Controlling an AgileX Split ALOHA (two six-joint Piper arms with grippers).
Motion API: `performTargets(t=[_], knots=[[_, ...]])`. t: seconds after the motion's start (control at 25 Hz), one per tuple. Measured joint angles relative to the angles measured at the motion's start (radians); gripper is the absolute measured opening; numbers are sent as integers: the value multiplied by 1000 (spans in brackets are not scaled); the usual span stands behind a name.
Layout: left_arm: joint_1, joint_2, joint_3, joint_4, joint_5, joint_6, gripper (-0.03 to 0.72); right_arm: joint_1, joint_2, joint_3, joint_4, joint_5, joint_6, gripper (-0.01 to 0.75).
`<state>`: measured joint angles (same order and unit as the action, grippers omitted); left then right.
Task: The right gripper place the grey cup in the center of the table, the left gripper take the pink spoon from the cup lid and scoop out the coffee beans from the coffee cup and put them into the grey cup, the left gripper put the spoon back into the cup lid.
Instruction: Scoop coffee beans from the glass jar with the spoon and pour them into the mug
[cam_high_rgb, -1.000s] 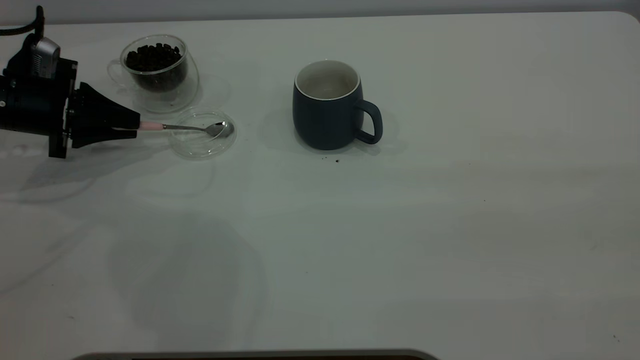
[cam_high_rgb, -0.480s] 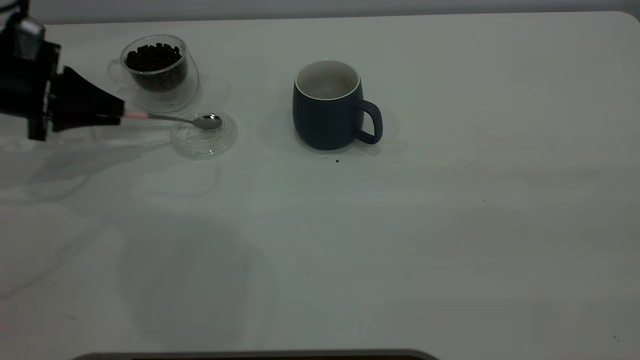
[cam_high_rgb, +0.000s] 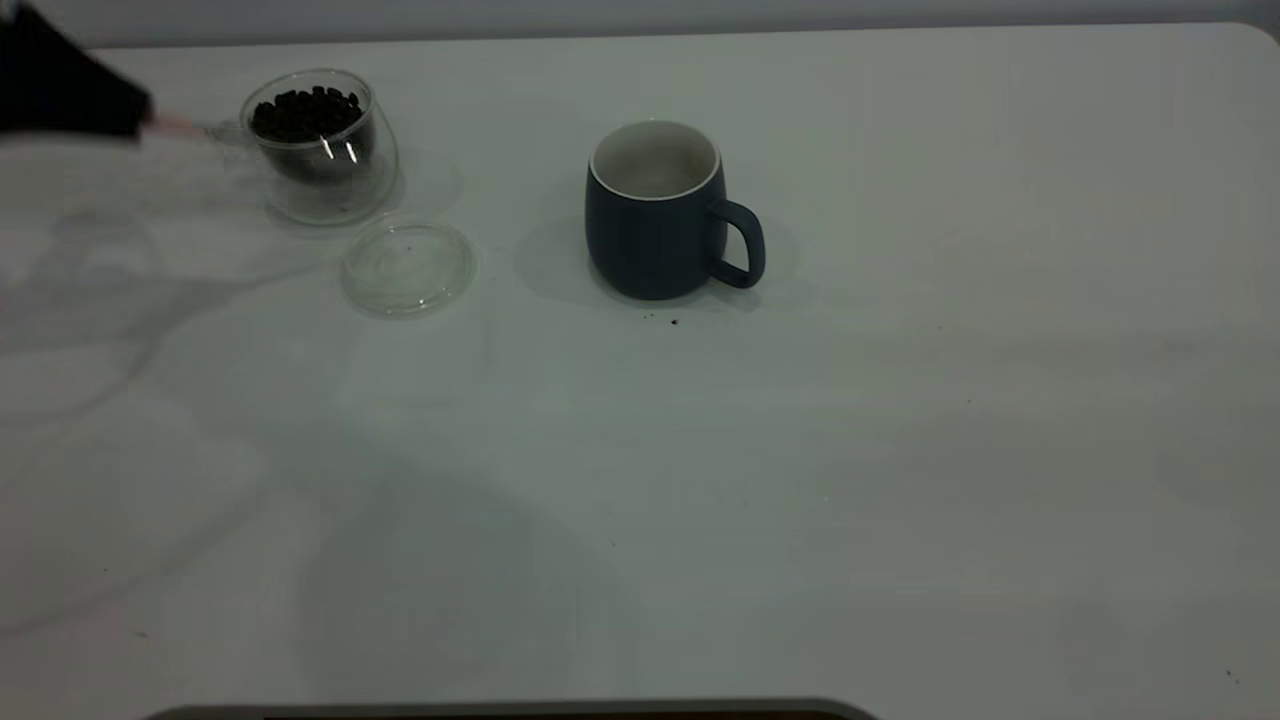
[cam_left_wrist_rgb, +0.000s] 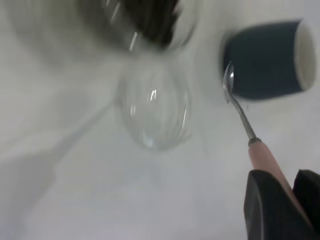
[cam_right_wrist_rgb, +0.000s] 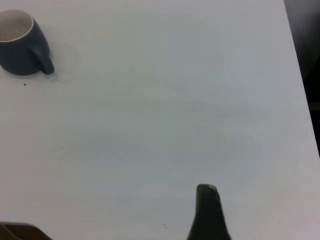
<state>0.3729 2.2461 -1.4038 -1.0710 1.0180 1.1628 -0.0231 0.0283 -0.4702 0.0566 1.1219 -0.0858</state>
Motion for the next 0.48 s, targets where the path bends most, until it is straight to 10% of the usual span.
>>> performTargets(t=[0.48], knots=[[0, -85, 1, -22, -258, 159, 127, 0, 0, 0, 0, 0, 0, 591]])
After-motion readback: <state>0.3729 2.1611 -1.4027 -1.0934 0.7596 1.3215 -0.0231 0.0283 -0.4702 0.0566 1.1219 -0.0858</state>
